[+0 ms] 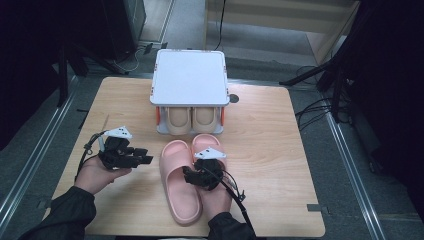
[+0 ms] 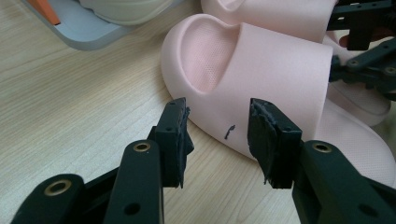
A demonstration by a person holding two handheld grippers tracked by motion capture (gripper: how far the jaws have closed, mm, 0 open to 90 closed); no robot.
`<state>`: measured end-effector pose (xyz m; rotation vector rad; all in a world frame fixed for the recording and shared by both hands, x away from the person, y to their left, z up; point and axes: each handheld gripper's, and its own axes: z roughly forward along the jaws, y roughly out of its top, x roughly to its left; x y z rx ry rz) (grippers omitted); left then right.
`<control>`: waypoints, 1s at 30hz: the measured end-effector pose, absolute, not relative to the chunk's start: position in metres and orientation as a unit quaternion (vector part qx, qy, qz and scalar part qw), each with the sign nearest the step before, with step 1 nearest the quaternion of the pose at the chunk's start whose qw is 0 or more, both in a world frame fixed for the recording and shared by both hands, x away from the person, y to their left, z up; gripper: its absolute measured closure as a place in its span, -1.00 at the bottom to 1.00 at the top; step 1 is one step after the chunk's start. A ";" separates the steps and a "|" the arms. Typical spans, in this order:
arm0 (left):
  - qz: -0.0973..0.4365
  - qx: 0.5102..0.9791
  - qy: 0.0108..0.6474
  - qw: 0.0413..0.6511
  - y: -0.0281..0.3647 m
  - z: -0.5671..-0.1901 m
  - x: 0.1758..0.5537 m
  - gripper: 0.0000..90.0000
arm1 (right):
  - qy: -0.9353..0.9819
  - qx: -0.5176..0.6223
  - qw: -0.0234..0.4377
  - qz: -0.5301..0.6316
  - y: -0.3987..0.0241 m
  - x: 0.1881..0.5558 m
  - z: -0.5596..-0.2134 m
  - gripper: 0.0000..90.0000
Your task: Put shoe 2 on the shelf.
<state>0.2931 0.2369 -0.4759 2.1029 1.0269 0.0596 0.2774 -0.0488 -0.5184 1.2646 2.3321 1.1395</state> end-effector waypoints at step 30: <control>0.029 0.823 0.408 0.395 0.242 -0.476 0.293 0.27 | 0.831 0.369 0.077 0.409 -0.091 0.283 -0.500 0.69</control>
